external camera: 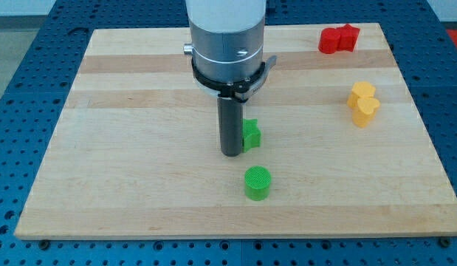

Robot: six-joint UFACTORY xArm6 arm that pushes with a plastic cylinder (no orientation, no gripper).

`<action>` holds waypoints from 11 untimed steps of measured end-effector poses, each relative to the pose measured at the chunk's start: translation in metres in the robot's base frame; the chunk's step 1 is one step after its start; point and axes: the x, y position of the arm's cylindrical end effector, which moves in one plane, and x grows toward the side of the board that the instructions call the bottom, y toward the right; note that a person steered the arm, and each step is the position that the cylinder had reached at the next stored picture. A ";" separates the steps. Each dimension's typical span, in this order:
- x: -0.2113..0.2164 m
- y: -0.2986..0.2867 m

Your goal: Push green star closer to the blue triangle

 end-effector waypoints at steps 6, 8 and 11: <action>0.003 0.038; -0.009 0.038; -0.032 0.037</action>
